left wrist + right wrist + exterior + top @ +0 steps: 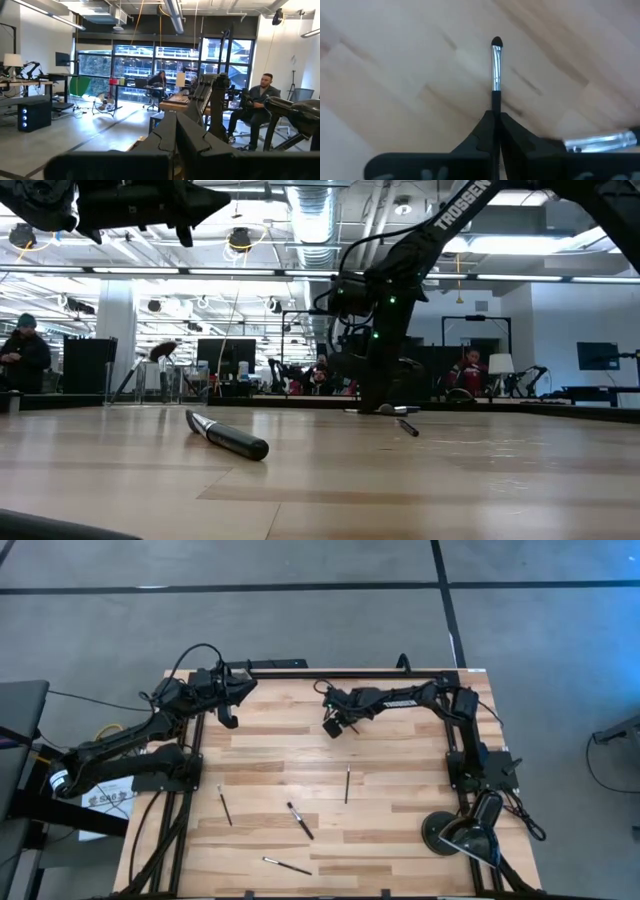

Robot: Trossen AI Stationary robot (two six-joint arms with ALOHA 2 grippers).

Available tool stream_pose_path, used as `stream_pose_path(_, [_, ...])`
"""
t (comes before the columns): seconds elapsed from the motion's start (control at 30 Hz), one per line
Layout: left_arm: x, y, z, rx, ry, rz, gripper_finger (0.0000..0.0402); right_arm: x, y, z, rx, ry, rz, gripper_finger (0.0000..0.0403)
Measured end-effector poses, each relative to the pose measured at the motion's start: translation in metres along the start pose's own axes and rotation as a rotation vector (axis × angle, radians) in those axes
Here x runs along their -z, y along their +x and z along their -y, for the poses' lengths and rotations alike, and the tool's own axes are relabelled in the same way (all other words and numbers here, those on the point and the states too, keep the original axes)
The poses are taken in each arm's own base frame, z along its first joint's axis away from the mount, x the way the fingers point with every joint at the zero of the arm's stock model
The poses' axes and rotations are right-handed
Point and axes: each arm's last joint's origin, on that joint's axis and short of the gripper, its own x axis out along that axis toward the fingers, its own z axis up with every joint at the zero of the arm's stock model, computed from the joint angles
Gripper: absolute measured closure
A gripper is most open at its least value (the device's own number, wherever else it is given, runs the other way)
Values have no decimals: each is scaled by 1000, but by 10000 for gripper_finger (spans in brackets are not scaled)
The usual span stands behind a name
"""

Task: Put items in baskets/containers
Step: Put the eyeshadow brush into the transparent bin

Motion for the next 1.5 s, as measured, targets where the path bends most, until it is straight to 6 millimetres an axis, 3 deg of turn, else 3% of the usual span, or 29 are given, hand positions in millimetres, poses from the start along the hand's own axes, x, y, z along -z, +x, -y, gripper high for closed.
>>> stream_pose_path(0.2, [1, 0, 0, -2, -2, -5, 396, 4, -19, -4, -36, -72, -9, 394])
stream_pose_path(0.27, [1, 0, 0, -2, -2, -5, 396, 9, -33, -7, -76, -109, -27, 399])
stream_pose_path(0.4, [1, 0, 0, -2, -3, -5, 396, 7, -75, -15, -138, -153, 106, 398])
stream_pose_path(0.63, [1, 0, 0, -2, -25, -7, 396, 20, -114, -32, -176, -214, 202, 399])
stream_pose_path(0.8, [7, 3, -2, -7, -62, -29, 396, 24, -154, -48, -218, -275, 410, 401])
stream_pose_path(1.03, [15, 11, -2, 57, -85, -45, 380, 41, -213, -47, -274, -310, 721, 401])
stream_pose_path(1.27, [17, 23, 13, 226, -82, 4, 331, 74, -231, -33, -417, -311, 1005, 402])
stream_pose_path(1.5, [27, 55, 35, 368, -158, -58, 269, 95, -222, -26, -610, -362, 1227, 402])
